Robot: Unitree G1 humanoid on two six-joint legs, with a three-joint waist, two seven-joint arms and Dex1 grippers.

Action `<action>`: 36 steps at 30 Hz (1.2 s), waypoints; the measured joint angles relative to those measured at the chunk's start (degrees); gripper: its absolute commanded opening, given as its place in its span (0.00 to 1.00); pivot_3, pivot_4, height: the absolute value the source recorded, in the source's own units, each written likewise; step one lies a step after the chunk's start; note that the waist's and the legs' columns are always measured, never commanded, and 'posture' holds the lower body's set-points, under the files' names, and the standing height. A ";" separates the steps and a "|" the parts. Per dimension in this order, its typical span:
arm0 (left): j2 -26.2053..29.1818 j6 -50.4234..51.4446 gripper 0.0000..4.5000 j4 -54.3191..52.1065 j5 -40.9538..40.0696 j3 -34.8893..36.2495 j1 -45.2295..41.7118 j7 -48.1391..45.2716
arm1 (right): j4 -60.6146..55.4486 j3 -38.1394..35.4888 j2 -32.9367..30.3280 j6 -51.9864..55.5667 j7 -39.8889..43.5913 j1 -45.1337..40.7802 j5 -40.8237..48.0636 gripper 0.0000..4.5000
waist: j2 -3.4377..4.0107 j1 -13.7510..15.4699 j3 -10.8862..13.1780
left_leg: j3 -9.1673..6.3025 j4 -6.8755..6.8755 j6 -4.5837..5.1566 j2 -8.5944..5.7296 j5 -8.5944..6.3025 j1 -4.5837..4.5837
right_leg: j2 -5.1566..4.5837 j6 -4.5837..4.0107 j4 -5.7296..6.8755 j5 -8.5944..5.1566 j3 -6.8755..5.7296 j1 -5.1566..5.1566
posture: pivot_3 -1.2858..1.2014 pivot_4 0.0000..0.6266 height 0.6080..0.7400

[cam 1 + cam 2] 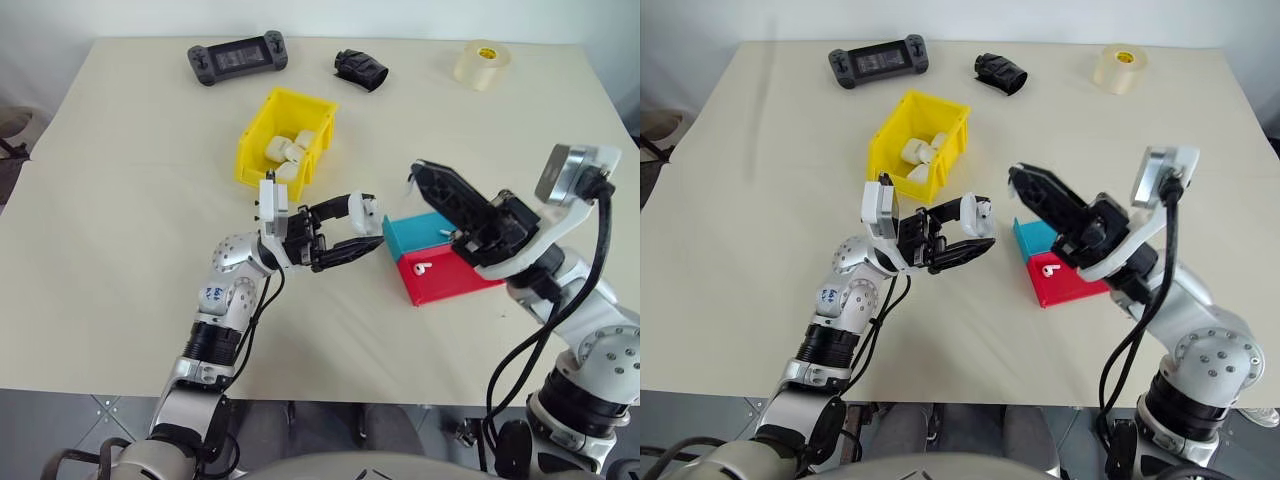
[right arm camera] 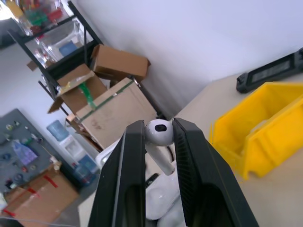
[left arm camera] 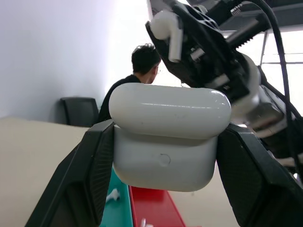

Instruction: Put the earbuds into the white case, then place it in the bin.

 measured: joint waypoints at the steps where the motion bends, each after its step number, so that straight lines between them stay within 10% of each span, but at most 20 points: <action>1: -0.27 -0.05 0.62 0.27 0.01 -0.01 -0.19 -0.09 | -0.76 1.27 0.47 -1.13 -1.42 1.50 0.92 0.10 | 0.00 -0.07 0.00 | 0.01 0.00 0.00 0.01 0.00 0.00 | 0.01 0.00 0.00 0.00 0.01 0.00 | 0.52 0.24 1.00; 36: -0.53 1.02 0.62 0.37 0.99 0.42 -0.24 -1.24 | -0.69 16.89 -1.71 -17.80 1.41 12.74 -8.59 0.10 | 0.00 0.07 0.00 | 0.00 0.01 0.01 -0.03 -0.01 0.01 | 0.01 0.00 -0.08 0.00 0.03 0.00 | 0.52 0.24 1.00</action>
